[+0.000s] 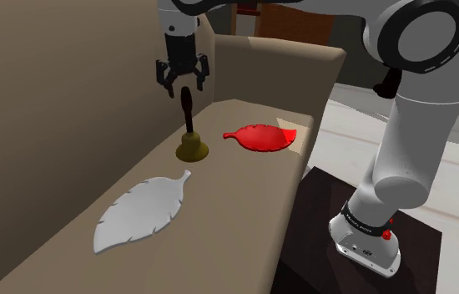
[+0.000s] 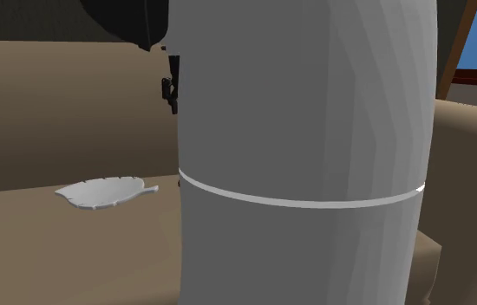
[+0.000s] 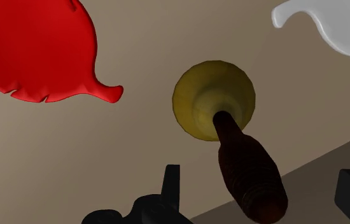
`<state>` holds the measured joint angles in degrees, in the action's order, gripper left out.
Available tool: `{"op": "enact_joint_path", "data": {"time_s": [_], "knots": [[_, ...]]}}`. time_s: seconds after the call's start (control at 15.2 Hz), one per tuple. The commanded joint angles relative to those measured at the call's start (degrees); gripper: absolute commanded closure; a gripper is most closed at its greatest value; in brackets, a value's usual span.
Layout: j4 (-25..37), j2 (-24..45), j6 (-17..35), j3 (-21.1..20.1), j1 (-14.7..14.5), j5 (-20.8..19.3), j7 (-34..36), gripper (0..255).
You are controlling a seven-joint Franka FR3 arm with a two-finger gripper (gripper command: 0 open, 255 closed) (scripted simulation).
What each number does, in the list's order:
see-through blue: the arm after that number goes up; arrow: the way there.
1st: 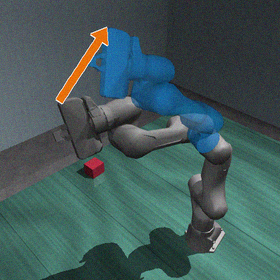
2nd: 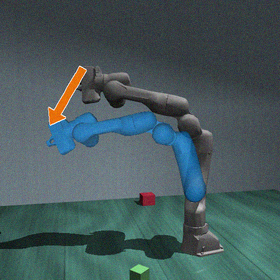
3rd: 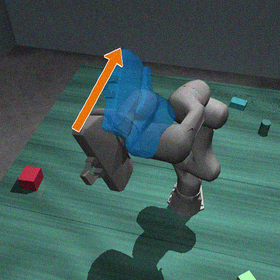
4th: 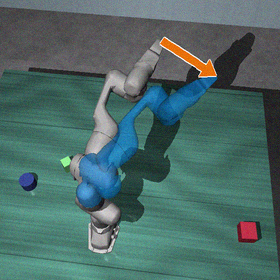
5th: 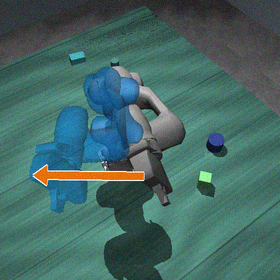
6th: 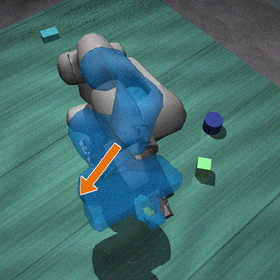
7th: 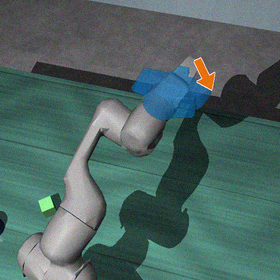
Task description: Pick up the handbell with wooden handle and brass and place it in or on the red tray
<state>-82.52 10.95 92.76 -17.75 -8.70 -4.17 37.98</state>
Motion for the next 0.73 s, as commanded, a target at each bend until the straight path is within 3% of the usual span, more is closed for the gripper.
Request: {"op": "enact_joint_path", "data": {"time_s": [0.0, 0.53, 0.59, 0.66], "knots": [[-2.93, -0.64, 2.33, 0.02, 0.14, 0.19, 0.04, 0], [-2.93, -0.64, 2.32, 0.02, 0.14, 0.19, 0.03, 0], [-2.93, -0.64, 2.32, 0.02, 0.14, 0.19, 0.03, 255], [-2.93, -0.64, 2.32, 0.02, 0.14, 0.19, 0.03, 255]]}}
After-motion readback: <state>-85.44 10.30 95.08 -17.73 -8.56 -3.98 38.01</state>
